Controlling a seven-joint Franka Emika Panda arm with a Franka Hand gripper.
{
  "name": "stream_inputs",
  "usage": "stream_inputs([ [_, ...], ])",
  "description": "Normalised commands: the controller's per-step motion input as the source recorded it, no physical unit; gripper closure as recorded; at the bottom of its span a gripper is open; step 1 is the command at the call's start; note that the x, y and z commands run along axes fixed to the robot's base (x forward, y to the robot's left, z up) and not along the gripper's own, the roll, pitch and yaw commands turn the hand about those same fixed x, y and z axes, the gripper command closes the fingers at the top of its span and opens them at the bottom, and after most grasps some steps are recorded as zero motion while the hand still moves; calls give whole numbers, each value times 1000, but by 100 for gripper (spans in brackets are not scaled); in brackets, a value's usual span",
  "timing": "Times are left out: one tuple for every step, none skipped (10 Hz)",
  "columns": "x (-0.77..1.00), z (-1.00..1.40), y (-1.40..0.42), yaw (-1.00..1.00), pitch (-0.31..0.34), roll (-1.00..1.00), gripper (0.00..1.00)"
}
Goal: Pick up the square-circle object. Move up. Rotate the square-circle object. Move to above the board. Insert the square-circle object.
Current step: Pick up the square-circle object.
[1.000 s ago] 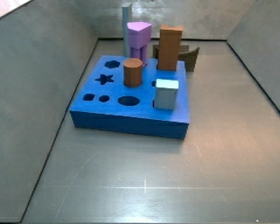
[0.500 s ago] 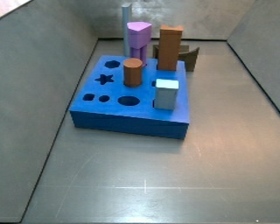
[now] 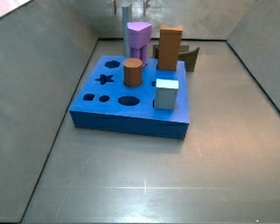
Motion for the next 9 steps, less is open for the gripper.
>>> stream_inputs([
  [0, -383, 54, -40, -111, -94, 0],
  [0, -140, 51, -34, -20, -57, 0],
  [0, 0, 37, 0, 0, 0, 0],
  [0, 0, 0, 0, 0, 0, 0],
  [0, 0, 0, 0, 0, 0, 100],
  [0, 0, 0, 0, 0, 0, 100],
  [0, 0, 0, 0, 0, 0, 100],
  [0, 0, 0, 0, 0, 0, 100],
  [0, 0, 0, 0, 0, 0, 100],
])
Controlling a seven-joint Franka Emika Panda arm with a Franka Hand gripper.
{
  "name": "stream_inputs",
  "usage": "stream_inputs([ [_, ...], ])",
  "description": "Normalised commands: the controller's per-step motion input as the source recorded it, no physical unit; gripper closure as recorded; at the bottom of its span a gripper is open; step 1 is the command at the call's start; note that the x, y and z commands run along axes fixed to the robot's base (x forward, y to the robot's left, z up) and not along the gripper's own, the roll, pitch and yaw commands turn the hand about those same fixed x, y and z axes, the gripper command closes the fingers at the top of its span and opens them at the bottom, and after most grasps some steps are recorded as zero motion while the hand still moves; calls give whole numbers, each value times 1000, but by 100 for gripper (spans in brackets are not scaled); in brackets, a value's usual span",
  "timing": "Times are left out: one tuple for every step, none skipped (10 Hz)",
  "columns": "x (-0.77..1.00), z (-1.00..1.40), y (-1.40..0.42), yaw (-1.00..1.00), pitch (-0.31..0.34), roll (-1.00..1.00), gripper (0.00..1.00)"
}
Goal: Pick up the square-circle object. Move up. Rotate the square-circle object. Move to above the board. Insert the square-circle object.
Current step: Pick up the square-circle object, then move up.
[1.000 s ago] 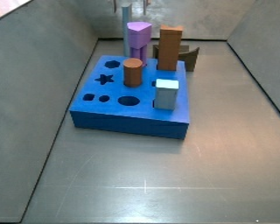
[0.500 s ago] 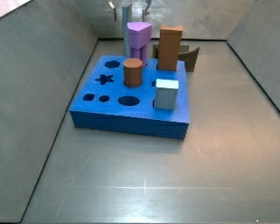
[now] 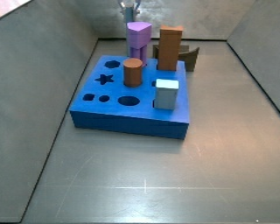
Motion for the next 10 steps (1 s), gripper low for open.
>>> stream_inputs([
  [0, 0, 0, 0, 0, 0, 100],
  [0, 0, 0, 0, 0, 0, 100],
  [0, 0, 0, 0, 0, 0, 100],
  [0, 0, 0, 0, 0, 0, 100],
  [0, 0, 0, 0, 0, 0, 100],
  [0, 0, 0, 0, 0, 0, 100],
  [0, 833, 0, 0, 0, 0, 100],
  [26, 815, -72, 2, 4, -5, 100],
  [10, 713, -61, 1, 24, 4, 100],
  [2, 522, -32, 3, 41, 26, 100],
])
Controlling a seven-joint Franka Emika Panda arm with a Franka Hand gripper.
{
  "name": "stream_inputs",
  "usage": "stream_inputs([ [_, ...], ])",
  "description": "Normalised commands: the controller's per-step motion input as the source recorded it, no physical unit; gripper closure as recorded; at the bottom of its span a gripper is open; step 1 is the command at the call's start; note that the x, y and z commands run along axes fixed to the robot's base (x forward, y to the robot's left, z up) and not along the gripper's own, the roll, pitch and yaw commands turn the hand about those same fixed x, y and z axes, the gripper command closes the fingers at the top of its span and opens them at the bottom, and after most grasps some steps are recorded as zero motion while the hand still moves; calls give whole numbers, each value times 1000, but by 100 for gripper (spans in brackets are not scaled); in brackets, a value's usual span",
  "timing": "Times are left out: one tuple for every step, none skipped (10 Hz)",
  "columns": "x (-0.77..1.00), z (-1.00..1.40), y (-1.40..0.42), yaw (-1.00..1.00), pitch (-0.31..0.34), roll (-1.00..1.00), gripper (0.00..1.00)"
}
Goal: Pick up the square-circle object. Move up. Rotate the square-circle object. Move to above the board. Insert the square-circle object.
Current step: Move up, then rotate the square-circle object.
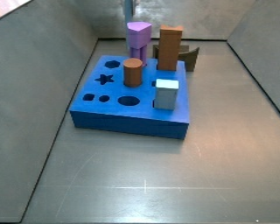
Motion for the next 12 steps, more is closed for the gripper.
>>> stream_inputs([
  [-1, 363, -17, 4, 56, 42, 100],
  [2, 201, -5, 5, 70, 57, 100],
  [-163, 781, -1000, 0, 0, 0, 100],
  [-173, 766, -1000, 9, -2, 11, 100],
  [-184, 802, -1000, 19, -21, 42, 100],
  [-173, 825, -1000, 22, -16, 74, 100],
  [-143, 773, -924, 24, 10, 100, 100],
  [-80, 553, -646, 23, 36, 125, 100],
  [-46, 376, -433, 24, 48, 132, 100],
  [-19, 0, -141, 412, 173, -36, 100],
  [16, -121, -24, 389, 162, -97, 100],
  [29, -78, -1, 262, 137, -94, 100],
])
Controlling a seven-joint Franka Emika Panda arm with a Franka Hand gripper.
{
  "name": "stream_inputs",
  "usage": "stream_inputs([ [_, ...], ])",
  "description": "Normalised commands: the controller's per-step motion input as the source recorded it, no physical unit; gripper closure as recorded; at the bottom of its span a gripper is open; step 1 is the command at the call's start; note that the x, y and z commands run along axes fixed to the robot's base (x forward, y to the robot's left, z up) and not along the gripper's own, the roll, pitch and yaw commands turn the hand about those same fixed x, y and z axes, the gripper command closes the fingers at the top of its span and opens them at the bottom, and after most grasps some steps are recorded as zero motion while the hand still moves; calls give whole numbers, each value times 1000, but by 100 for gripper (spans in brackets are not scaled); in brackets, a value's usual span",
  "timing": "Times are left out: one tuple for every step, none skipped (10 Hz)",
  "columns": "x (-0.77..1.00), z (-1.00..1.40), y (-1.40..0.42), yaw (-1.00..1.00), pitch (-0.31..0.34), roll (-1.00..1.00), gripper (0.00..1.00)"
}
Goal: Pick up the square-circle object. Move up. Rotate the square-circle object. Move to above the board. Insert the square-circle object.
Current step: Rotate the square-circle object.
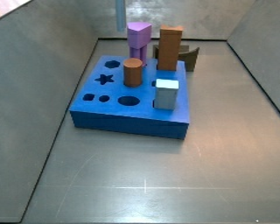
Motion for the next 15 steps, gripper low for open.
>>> stream_inputs([
  [0, 0, 0, 278, 118, -89, 100],
  [4, 21, 1, 207, 108, -82, 100],
  [0, -1000, 0, 145, 102, -78, 100],
  [14, -1000, 1, 87, 76, -73, 100],
  [30, -1000, 1, 58, 28, -69, 100],
  [25, -1000, 0, 41, -17, -68, 100],
  [19, -1000, -2, 37, -42, -70, 100],
  [19, -1000, -3, 35, -57, -72, 100],
  [26, -986, -3, 34, -60, -74, 100],
  [30, -764, -3, 33, -55, -79, 100],
  [26, -607, -4, 31, -50, -82, 100],
  [26, -502, -5, 30, -53, -84, 100],
  [25, -298, -7, 27, -57, -86, 100],
  [0, 0, 0, 26, -57, -89, 0],
  [0, 1000, 0, 21, 0, -90, 0],
])
